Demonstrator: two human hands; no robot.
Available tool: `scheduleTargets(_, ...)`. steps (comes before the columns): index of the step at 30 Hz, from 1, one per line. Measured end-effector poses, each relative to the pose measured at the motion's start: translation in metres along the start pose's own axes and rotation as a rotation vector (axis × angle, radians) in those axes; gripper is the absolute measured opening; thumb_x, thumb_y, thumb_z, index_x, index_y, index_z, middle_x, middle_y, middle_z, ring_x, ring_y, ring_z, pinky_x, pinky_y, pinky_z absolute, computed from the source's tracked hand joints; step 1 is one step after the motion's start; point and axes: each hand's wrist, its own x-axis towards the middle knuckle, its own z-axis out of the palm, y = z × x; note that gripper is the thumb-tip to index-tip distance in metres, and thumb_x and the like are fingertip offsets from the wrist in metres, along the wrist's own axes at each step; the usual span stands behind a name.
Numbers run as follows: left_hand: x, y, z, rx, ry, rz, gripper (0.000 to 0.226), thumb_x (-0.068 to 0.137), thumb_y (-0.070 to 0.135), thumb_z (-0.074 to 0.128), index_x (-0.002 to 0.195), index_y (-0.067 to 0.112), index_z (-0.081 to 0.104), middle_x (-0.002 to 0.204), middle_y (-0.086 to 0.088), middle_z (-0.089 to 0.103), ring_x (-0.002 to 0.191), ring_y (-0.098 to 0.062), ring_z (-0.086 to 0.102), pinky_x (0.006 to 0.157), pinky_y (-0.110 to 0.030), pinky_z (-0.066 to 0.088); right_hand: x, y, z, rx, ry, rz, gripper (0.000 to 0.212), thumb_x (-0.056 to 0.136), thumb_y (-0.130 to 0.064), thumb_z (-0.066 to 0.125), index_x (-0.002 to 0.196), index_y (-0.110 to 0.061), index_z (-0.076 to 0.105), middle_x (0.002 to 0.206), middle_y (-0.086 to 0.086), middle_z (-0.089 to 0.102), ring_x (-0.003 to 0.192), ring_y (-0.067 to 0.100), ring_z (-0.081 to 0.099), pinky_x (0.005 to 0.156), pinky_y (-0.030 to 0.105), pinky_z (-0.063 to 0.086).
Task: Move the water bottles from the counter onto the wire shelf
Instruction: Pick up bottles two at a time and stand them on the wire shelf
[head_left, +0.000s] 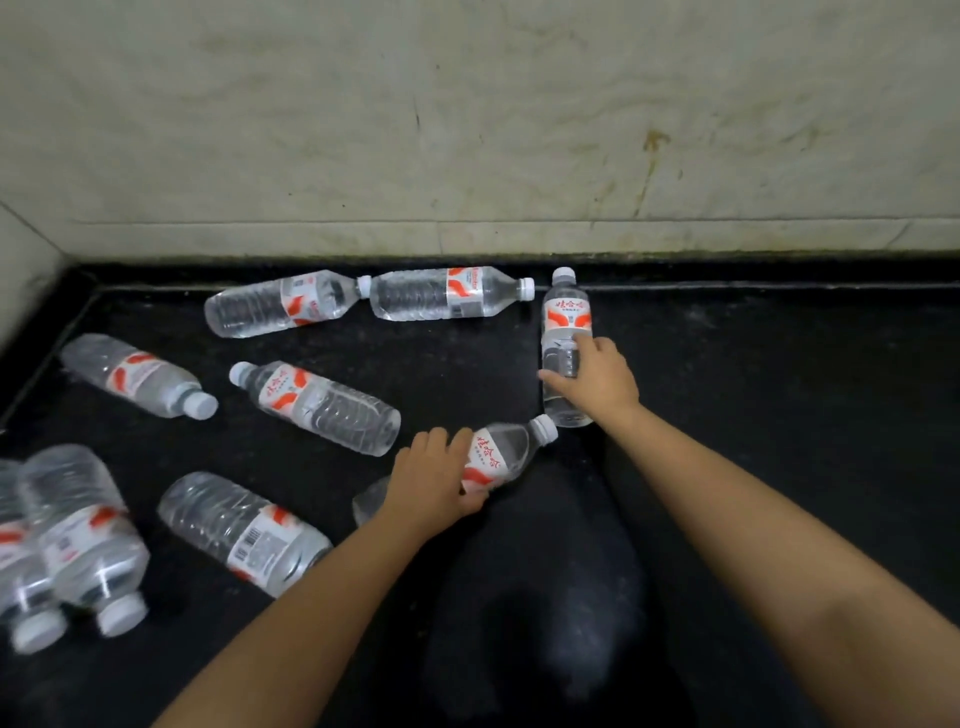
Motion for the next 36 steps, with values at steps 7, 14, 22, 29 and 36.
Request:
scheduleTargets(7, 0.004, -0.01, 0.0, -0.116, 0.066, -0.197, 0.064, 0.083, 0.052, 0.055, 0.133, 0.015, 0.035, 0.126, -0.008, 0.048, 0.115, -0.023, 0.047, 0.092, -0.033, 0.043, 0.01, 0.002, -0.009, 0.149, -0.052, 0.146, 0.074, 0.074, -0.021, 0.07, 0.134, -0.011, 0.027, 0.131, 0.02, 0.035, 0.12, 0.04, 0.041, 0.093, 0.042, 0.043)
scheduleTargets(14, 0.009, -0.004, 0.002, -0.096, 0.093, -0.227, 0.068, 0.081, 0.05, 0.06, 0.131, 0.011, 0.037, 0.128, -0.012, 0.048, 0.115, -0.026, 0.048, 0.093, -0.037, 0.045, -0.081, 0.041, -0.023, -0.323, -0.232, 0.045, 0.075, 0.074, -0.031, 0.07, 0.13, -0.01, 0.025, 0.127, 0.017, 0.036, 0.115, 0.036, 0.043, 0.085, 0.04, 0.045)
scheduleTargets(22, 0.013, 0.008, 0.005, -0.059, 0.186, -0.217, 0.063, 0.083, 0.05, 0.057, 0.12, 0.0, 0.053, 0.111, -0.02, 0.056, 0.1, -0.034, 0.053, 0.083, -0.042, 0.046, -0.052, 0.031, -0.001, -0.301, 0.026, 0.028, 0.069, 0.077, -0.041, 0.065, 0.129, -0.009, 0.033, 0.127, 0.016, 0.042, 0.116, 0.033, 0.044, 0.094, 0.042, 0.041)
scheduleTargets(29, 0.02, 0.005, 0.008, -0.044, 0.189, -0.15, 0.059, 0.072, 0.044, 0.066, 0.115, 0.004, 0.062, 0.085, -0.02, 0.064, 0.074, -0.037, 0.061, 0.062, -0.043, 0.053, -0.035, 0.031, 0.012, -0.281, 0.127, 0.026, 0.054, 0.078, -0.033, 0.063, 0.12, -0.008, 0.038, 0.121, 0.017, 0.044, 0.11, 0.032, 0.045, 0.089, 0.04, 0.04)
scheduleTargets(36, 0.029, 0.011, -0.013, -0.03, 0.037, -0.171, 0.056, 0.086, 0.044, 0.056, 0.128, 0.012, 0.038, 0.127, -0.014, 0.047, 0.118, -0.03, 0.044, 0.093, -0.037, 0.043, -0.041, 0.025, 0.006, -0.307, 0.078, 0.03, 0.05, 0.081, -0.028, 0.061, 0.12, -0.008, 0.037, 0.122, 0.017, 0.043, 0.111, 0.032, 0.044, 0.09, 0.04, 0.041)
